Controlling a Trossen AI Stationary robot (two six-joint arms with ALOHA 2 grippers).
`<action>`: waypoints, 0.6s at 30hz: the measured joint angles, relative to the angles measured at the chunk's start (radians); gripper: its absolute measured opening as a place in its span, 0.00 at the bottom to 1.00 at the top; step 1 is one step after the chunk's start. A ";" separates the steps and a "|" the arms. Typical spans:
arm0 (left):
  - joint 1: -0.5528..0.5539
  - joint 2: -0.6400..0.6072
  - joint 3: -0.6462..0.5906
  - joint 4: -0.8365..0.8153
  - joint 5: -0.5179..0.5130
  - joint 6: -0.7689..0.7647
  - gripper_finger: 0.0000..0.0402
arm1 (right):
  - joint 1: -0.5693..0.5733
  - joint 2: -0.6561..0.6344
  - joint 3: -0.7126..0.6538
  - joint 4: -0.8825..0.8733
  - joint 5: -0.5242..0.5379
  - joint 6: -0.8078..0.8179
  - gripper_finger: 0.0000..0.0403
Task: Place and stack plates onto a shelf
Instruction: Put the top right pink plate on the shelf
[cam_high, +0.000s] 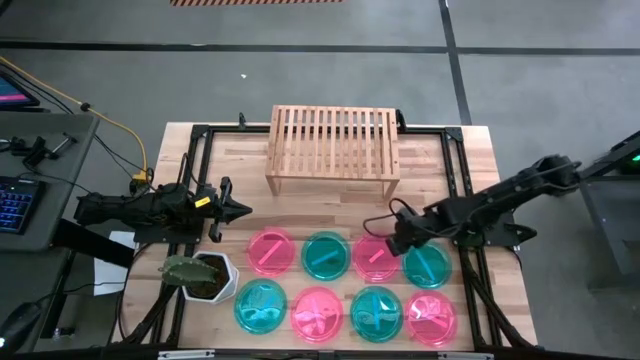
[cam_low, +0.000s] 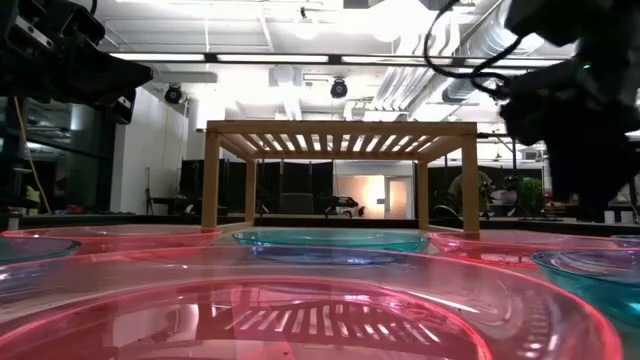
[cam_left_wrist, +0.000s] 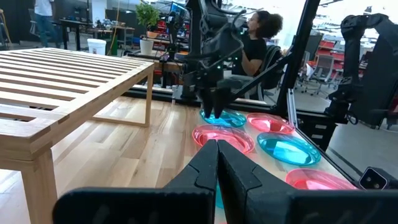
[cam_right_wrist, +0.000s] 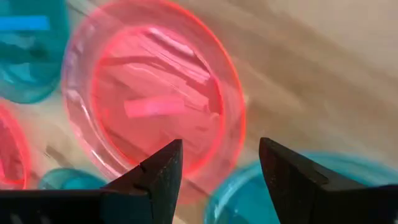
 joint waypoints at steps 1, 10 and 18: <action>0.000 0.000 0.000 0.000 0.000 0.000 0.00 | -0.016 0.010 0.000 -0.001 0.001 -0.028 0.49; 0.000 0.000 0.000 0.000 0.000 0.000 0.00 | -0.113 0.130 -0.001 0.057 -0.057 -0.238 0.49; 0.000 0.000 0.000 0.000 0.000 0.000 0.00 | -0.114 0.207 0.005 0.073 -0.092 -0.298 0.49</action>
